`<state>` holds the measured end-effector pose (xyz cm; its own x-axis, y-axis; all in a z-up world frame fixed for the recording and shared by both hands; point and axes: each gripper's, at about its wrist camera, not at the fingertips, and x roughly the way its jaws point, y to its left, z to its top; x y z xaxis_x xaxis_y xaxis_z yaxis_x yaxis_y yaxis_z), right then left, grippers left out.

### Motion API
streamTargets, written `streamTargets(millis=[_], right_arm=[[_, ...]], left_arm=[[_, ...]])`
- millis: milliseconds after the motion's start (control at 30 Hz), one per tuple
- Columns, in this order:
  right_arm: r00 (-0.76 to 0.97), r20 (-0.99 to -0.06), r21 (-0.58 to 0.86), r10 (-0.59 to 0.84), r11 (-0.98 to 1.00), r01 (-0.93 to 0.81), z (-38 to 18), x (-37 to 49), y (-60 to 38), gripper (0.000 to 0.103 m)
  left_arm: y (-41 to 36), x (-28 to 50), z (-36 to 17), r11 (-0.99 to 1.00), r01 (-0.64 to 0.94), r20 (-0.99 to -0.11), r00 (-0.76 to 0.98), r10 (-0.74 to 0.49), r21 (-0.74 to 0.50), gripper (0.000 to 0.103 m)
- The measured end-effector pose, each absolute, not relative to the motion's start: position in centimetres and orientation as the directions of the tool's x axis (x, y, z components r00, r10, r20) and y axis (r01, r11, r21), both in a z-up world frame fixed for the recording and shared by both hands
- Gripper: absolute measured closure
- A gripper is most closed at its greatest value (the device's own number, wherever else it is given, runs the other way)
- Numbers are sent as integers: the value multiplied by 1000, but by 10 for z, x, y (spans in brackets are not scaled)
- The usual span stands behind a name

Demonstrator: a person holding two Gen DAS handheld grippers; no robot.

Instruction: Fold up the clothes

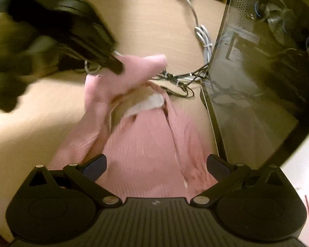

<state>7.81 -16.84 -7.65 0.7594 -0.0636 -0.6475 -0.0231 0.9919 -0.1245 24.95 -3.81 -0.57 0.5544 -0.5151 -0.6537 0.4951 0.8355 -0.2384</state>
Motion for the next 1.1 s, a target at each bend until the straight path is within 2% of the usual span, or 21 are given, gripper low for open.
streamTargets(millis=[200,333,500,633,667,700,733,767,800,933,1000,1100], right_arm=[[770,-639,-123,-4,988,-96,-75,121,-149,0],[735,-678,-108,25,985,-134,-82,137,-134,0],[671,-726,-232,-148,972,-36,-104,136,-137,0],[655,-737,-231,-164,973,-16,-101,126,-145,0],[661,-734,-222,-155,975,-17,-97,125,-147,0],[671,-728,-208,-141,978,-20,-94,125,-148,0],[679,-725,-180,-117,983,-23,-91,126,-149,0],[684,-724,-144,-88,989,-26,-89,130,-152,0],[687,-725,-106,-59,994,-27,-88,132,-152,0],[682,-731,-15,7,1000,-27,-95,131,-141,0],[674,-739,-11,14,999,-32,-101,126,-138,0],[658,-752,-6,23,999,-41,-111,118,-135,0]], left_arm=[[28,225,25,874,422,-623,624,-472,-240,97],[108,205,9,925,284,-626,681,-379,-251,98],[217,191,-33,962,12,-687,697,-204,-273,98],[247,182,-38,947,-25,-687,694,-215,-321,94],[242,181,-36,938,12,-675,691,-257,-345,88],[236,181,-35,928,48,-663,686,-299,-369,74],[226,183,-35,914,92,-650,675,-349,-396,66],[210,186,-38,893,143,-636,654,-408,-426,54],[195,189,-41,869,192,-621,631,-465,-456,49],[138,212,-66,854,238,-644,572,-508,-462,40],[131,226,-81,853,166,-659,568,-492,-494,38],[141,245,-98,824,11,-651,606,-456,-566,30]])
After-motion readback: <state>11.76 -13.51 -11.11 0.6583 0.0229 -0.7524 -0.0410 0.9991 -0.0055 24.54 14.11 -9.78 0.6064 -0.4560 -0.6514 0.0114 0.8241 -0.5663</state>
